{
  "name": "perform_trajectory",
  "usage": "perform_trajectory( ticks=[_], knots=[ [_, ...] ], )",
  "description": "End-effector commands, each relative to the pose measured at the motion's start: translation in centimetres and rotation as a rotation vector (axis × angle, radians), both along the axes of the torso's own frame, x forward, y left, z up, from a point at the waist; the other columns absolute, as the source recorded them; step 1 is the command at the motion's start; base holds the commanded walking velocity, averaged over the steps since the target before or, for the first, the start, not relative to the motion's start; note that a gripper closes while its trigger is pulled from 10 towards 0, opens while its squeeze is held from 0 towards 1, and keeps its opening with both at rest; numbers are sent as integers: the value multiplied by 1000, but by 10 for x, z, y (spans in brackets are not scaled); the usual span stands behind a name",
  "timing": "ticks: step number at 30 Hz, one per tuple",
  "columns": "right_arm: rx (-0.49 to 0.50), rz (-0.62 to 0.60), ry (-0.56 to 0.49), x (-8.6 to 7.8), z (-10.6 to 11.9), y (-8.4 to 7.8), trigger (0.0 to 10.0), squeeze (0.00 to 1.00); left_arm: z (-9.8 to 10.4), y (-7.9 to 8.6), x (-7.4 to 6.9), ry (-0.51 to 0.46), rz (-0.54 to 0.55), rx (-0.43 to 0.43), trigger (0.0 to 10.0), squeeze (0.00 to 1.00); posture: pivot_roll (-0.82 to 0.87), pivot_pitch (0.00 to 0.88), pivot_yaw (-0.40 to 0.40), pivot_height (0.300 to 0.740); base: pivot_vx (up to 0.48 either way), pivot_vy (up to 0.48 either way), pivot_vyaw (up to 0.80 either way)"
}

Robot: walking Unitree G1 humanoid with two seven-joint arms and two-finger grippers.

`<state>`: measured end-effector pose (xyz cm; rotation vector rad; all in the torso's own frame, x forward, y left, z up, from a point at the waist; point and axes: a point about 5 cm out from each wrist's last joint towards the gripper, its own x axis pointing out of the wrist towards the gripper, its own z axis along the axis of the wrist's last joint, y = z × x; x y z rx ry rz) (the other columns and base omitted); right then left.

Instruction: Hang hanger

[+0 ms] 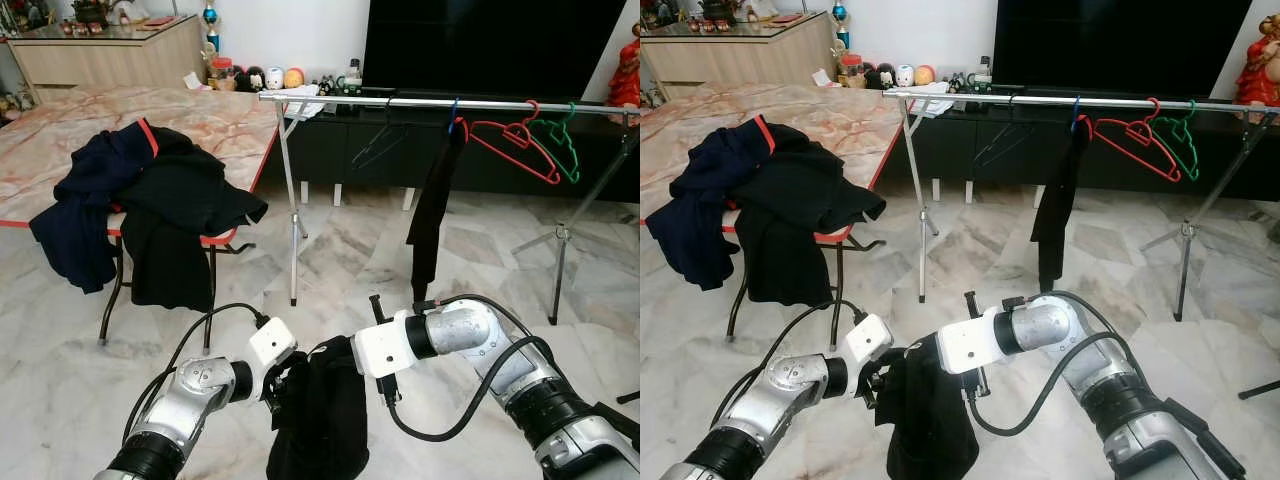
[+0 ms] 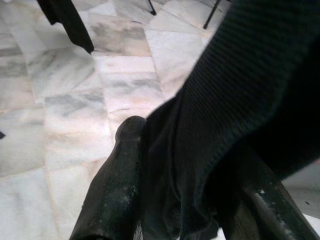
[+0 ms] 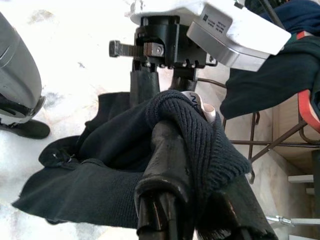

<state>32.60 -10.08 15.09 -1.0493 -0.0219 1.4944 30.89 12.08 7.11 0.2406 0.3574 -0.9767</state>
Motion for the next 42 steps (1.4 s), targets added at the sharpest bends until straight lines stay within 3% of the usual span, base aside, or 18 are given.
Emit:
perform_trajectory(
  ticks=[1, 17, 18, 19, 20, 42],
  knots=[
    [40, -2, -33, 3, 11, 1, 10000, 0, 2, 3, -1, 0, -4, -9, 10000, 0, 24, 15, -15, 740, 0, 0, 0],
    [68, 44, -19, -3, 12, 13, 10000, 0, 6, -2, 0, -5, -14, -33, 10000, 0, 22, 17, -14, 740, 0, 0, 0],
    [68, 44, -18, -4, 12, 14, 10000, 0, 6, -2, 0, -7, -12, -35, 7451, 0, 22, 17, -14, 740, 0, 0, 0],
    [68, 44, -18, -4, 12, 14, 10000, 0, 6, -2, 0, -7, -12, -35, 7451, 0, 22, 17, -14, 740, 0, 0, 0],
    [70, 43, -18, -4, 12, 14, 10000, 0, 7, -2, 1, -12, 3, -46, 0, 0, 22, 17, -15, 740, 0, 0, 0],
    [74, 12, -10, -2, 8, 11, 10000, 0, 13, -2, 3, -31, 27, -105, 0, 0, 22, 18, -13, 740, 0, 0, 0]
  ],
)
